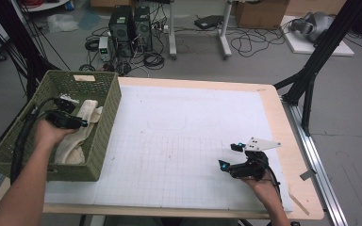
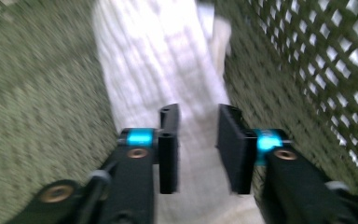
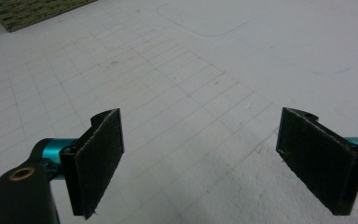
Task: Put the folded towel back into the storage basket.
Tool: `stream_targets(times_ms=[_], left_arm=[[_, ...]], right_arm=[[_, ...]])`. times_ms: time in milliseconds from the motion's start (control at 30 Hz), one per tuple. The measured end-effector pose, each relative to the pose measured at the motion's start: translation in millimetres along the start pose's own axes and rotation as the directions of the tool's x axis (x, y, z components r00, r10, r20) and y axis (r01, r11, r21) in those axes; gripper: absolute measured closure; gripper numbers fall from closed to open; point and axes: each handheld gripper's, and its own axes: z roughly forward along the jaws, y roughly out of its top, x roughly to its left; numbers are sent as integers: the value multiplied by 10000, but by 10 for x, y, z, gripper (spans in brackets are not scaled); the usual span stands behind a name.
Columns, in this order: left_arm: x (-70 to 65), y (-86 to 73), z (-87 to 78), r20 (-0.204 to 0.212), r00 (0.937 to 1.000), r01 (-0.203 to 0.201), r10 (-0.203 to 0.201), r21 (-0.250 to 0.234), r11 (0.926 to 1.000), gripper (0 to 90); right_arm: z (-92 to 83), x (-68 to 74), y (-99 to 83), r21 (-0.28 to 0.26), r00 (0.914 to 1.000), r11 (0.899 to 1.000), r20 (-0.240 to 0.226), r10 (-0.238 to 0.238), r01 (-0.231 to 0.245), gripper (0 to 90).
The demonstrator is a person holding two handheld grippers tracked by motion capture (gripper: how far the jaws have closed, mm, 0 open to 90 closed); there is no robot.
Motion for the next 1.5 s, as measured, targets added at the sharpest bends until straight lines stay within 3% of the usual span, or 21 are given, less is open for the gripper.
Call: stream_targets(times_ms=[67,133,200,300,400,467,600,700,767,833,933,967,1133,1233,1367,1433,1500], left_arm=[[-14,-13,51,-4,10000,-36,36,82,10000,566],[-21,-10,95,5,9998,203,-203,80,9998,506],[-27,-7,133,97,9997,237,-239,153,9996,523],[-42,-1,207,65,9997,221,-228,899,9957,659],[-64,32,221,-18,9997,250,-250,1042,9942,781],[-45,36,213,-27,9987,513,-513,1013,9935,827],[-24,75,131,-301,9955,902,-902,8,9959,844],[-25,127,55,-533,9901,1228,-1301,-1232,9848,843],[-29,141,49,-710,9870,1321,-1442,-1520,9795,842],[-26,119,118,-437,9864,1511,-1582,-1335,9795,821],[-21,55,233,313,9873,1565,-1555,-330,9871,708],[-25,44,245,417,9883,1471,-1465,-123,9890,668],[-38,99,51,276,9971,721,-704,-656,9952,599],[-32,95,-103,164,9999,11,-4,-428,9991,554],[-30,4,-276,194,9932,-1146,1146,29,9934,563],[-9,-75,-328,638,9903,-1229,1236,-135,9923,607],[-5,-160,-334,787,9851,-1548,1530,174,9878,666]], right_arm=[[1,-4,-1,10,10000,10000,-8,25,-25,142],[3,-6,-2,30,10000,10000,-9,-6,6,144],[9,-1,-2,52,10000,10000,-25,48,-48,144],[4,0,0,28,10000,10000,-21,11,-11,145],[-8,-8,-1,-31,10000,10000,-14,67,-67,146],[-12,-10,0,-58,10000,10000,-3,36,-36,146],[-17,-9,0,-101,10000,9999,-16,58,-59,146],[-20,-4,2,-95,10000,9999,-27,65,-65,147],[-23,-4,2,-125,10000,9999,-27,55,-55,147],[-27,-9,1,-132,10000,9999,-5,68,-68,147],[-22,-9,1,-125,10000,9999,-21,73,-73,147],[-20,-6,1,-98,10000,9999,-39,62,-62,147],[-20,2,4,-121,10000,9999,-23,-23,23,148],[-24,1,4,-125,10000,9999,-23,40,-40,149],[-11,3,5,-108,10000,9999,-18,8,-8,149],[-3,2,4,-72,10000,10000,-18,-52,52,149],[3,-3,3,-50,10000,10000,-12,-75,75,149]])
